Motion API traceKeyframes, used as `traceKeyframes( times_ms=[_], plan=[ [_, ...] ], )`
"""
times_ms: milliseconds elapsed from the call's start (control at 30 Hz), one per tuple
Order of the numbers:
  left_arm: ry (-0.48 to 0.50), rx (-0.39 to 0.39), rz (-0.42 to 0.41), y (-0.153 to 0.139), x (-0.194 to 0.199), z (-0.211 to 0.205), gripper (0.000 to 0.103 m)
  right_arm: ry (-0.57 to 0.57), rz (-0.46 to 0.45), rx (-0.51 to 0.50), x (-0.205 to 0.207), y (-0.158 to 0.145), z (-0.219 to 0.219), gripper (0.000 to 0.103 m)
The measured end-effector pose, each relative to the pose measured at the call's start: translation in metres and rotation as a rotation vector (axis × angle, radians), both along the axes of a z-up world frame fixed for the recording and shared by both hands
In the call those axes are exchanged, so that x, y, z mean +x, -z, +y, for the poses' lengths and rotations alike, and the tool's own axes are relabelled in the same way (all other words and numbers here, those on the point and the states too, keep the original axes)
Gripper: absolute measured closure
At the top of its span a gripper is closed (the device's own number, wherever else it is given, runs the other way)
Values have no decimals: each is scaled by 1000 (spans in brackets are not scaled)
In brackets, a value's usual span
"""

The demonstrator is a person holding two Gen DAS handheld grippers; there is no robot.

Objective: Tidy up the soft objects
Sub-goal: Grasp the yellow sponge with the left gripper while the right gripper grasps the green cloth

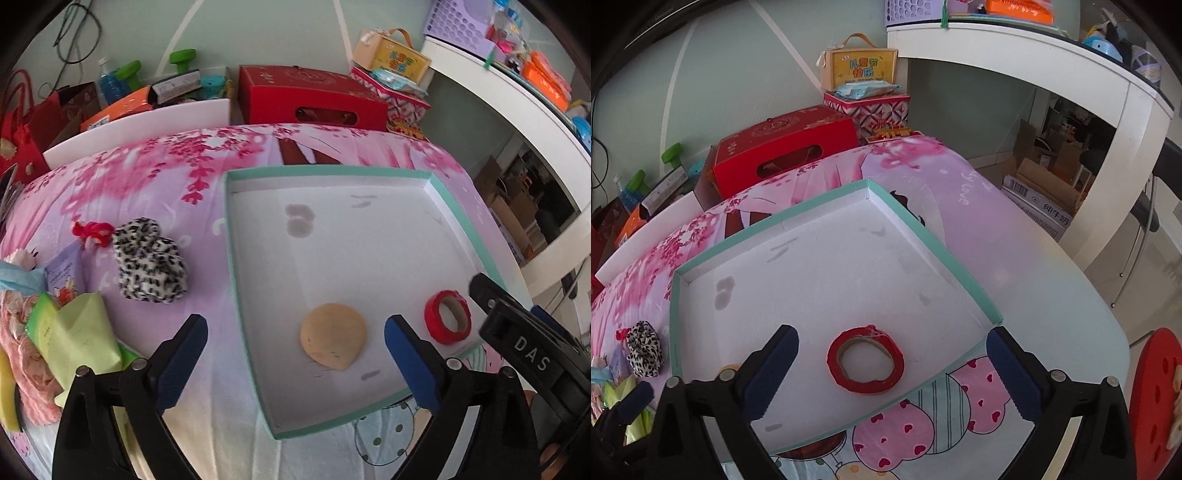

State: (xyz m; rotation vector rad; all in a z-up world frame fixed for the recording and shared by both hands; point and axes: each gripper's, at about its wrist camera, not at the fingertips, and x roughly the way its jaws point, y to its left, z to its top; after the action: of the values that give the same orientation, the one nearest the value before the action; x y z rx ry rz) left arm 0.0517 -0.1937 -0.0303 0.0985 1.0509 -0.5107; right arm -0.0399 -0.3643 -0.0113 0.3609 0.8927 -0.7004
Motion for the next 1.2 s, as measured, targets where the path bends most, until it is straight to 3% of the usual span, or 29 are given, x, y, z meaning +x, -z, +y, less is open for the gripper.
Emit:
traceKeyframes(
  times_ms=[367,467,767,1000,1200],
  plan=[
    [-225,-29,-49,-24,19,70,5,-47,-50,-34,4,-16,25,0],
    [-274,-65,-41,-33,22,96,5,-97,-71,-22,9,-22,41,0],
    [-433,-59,-60,-49,30,176,4,-285,-81,-12,30,-28,105,0],
    [-515,20,-79,-47,21,233,4,-464,-87,74,47,-22,160,0],
    [-563,75,17,-24,18,269,4,-618,-17,119,61,0,214,0]
  ],
)
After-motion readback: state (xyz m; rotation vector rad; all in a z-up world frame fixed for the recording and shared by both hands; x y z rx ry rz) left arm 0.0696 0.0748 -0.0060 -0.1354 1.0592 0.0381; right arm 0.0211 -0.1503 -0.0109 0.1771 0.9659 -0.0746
